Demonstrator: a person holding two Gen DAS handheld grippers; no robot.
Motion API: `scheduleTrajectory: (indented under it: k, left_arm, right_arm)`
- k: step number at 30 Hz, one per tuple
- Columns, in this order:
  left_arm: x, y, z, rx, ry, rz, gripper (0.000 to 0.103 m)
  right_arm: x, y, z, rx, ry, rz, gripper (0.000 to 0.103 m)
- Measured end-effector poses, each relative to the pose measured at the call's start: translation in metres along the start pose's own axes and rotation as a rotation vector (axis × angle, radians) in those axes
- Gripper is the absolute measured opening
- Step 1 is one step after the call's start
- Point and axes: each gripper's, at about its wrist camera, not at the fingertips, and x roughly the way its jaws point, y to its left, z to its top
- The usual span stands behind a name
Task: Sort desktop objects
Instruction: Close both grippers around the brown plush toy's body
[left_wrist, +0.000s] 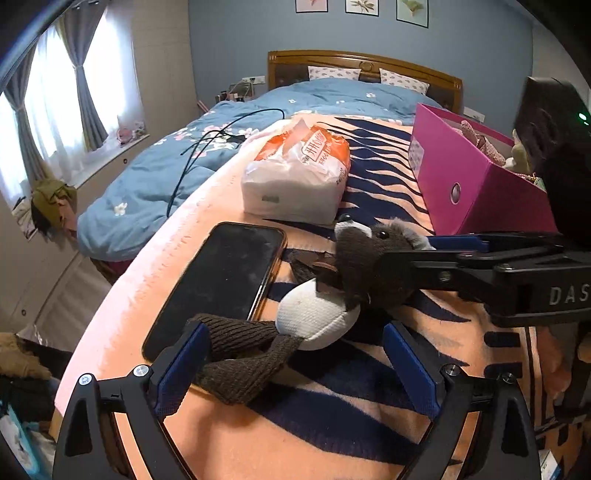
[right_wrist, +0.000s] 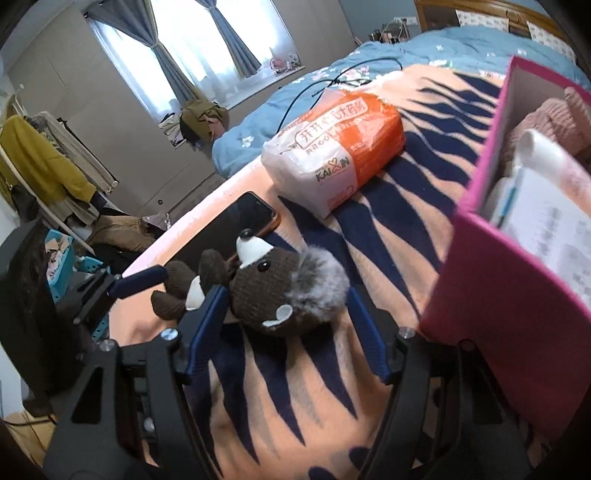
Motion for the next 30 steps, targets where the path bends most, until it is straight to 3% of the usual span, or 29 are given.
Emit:
scheduleTrajectory:
  k: [2, 3, 6, 16, 18, 23, 27, 30]
  left_arm:
    - [0.002, -0.001, 0.001, 0.003, 0.004, -0.002, 0.091]
    - [0.004, -0.001, 0.002, 0.005, 0.01, -0.01, 0.091]
    - [0.005, -0.001, 0.003, 0.004, 0.012, -0.025, 0.089]
    - [-0.011, -0.027, -0.006, 0.053, 0.004, -0.145, 0.083]
    - [-0.016, -0.04, -0.011, 0.081, 0.006, -0.208, 0.083]
    - [-0.022, -0.076, -0.019, 0.157, 0.009, -0.268, 0.083]
    - [-0.022, -0.087, -0.02, 0.144, 0.032, -0.354, 0.083]
    - [-0.021, -0.097, -0.019, 0.151, 0.035, -0.36, 0.083]
  right_arm:
    - [0.006, 0.0, 0.002, 0.002, 0.013, 0.016, 0.069]
    - [0.009, 0.0, 0.001, 0.0, 0.019, 0.02, 0.06]
    - [0.01, 0.001, -0.003, -0.044, 0.013, 0.01, 0.056]
    - [-0.037, -0.003, -0.036, -0.064, -0.047, -0.023, 0.054]
    - [-0.055, -0.013, -0.052, -0.035, -0.064, -0.021, 0.054]
    - [-0.094, -0.033, -0.085, 0.038, -0.125, -0.09, 0.054]
    - [-0.124, -0.058, -0.108, 0.153, -0.181, -0.126, 0.054]
    - [-0.134, -0.065, -0.116, 0.196, -0.18, -0.134, 0.055]
